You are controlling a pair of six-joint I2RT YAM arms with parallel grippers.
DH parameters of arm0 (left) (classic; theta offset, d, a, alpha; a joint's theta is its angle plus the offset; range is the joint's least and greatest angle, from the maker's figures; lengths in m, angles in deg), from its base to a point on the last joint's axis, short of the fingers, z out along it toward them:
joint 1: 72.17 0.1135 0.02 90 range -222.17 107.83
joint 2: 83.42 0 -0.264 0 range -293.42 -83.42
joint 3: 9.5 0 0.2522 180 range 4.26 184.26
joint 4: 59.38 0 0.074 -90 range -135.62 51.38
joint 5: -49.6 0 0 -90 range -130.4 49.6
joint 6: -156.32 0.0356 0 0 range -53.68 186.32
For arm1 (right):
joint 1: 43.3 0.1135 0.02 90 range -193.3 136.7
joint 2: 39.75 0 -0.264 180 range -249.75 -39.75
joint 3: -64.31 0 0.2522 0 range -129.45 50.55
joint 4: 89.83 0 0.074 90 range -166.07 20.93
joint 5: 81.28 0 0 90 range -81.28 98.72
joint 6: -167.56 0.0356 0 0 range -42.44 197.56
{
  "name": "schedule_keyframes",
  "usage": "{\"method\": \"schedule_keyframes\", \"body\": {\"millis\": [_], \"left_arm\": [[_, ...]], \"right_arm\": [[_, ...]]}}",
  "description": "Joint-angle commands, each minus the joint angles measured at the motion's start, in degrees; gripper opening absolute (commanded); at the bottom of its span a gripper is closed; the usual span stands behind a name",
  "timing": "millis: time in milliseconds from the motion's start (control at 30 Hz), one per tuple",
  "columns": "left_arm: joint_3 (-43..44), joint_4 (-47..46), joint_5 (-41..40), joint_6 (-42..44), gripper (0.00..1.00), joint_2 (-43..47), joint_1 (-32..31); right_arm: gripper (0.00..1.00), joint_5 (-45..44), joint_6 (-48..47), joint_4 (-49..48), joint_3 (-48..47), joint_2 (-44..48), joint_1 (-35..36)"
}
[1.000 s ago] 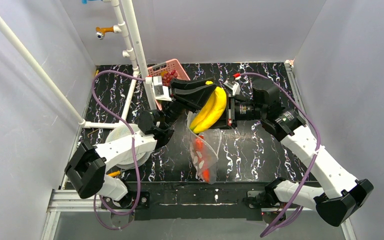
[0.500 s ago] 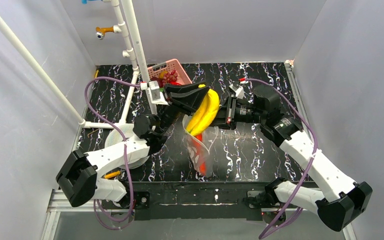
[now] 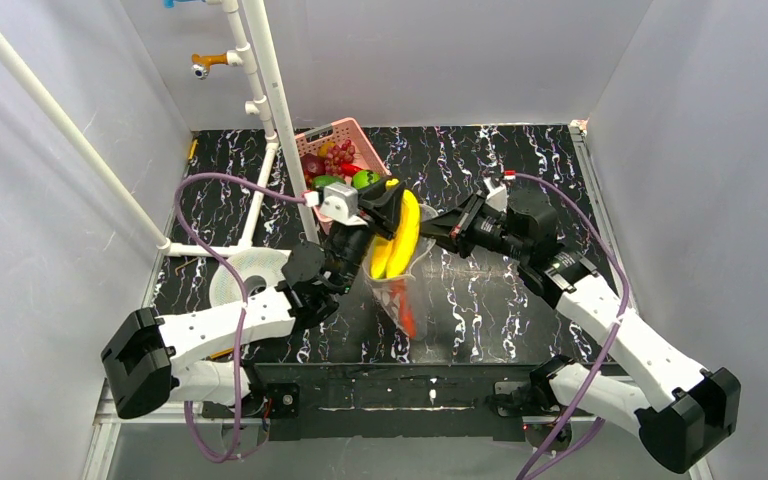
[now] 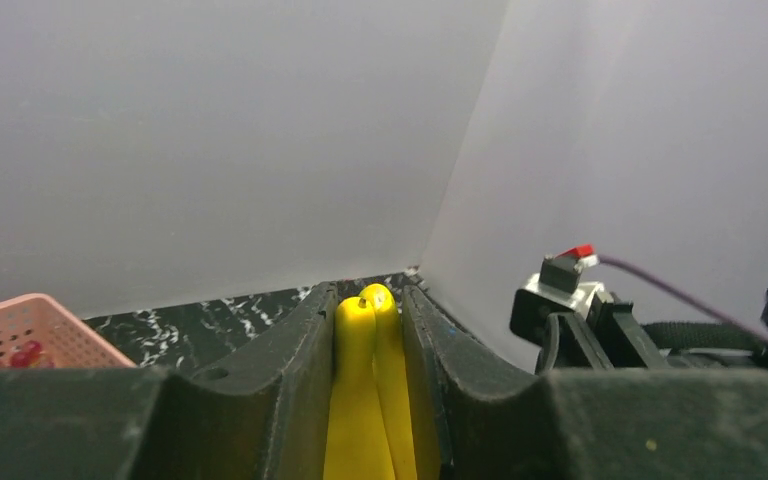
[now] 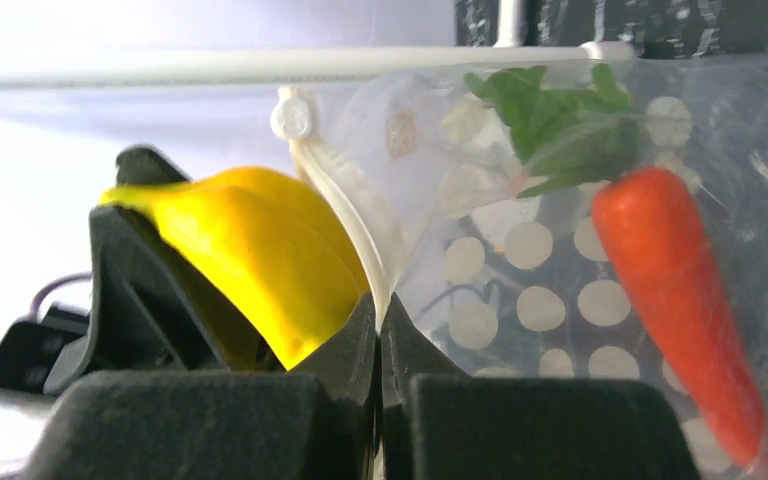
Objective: Place the food in the zip-top bag and seal the zipper
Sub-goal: Place the fake fruit in the zipper food storage bag.
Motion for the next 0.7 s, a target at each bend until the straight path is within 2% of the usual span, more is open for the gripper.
{"method": "schedule_keyframes", "body": {"millis": [0,133,233,467,567,633,667], "left_arm": [[2.68,7.26,-7.89,11.42,0.00,-0.96,-3.49],[2.38,8.61,-10.07,12.52,0.00,-0.92,-4.39],[4.25,14.07,-11.79,11.44,0.00,-1.56,-4.46],[7.51,16.03,-22.33,8.69,0.00,-7.22,-5.03],[12.32,24.22,-26.95,5.86,0.00,-9.57,-5.17],[15.56,33.66,-28.84,2.50,0.00,-10.04,-5.34],[16.57,37.64,-29.02,0.32,0.04,-9.96,-5.35]], "right_arm": [[0.01,-8.33,-2.51,4.00,-5.54,2.32,-0.03],[0.01,-10.03,-11.51,10.96,-11.75,-0.24,0.58],[0.01,-8.96,-16.93,17.72,-17.52,-3.73,1.31],[0.01,-9.36,-17.42,17.60,-15.14,-3.00,2.25],[0.01,-8.98,-17.66,17.43,-14.65,-4.00,2.25],[0.01,-8.56,-17.54,16.62,-13.68,-4.13,2.25],[0.01,-8.67,-17.44,16.58,-13.30,-4.09,2.25]]}}
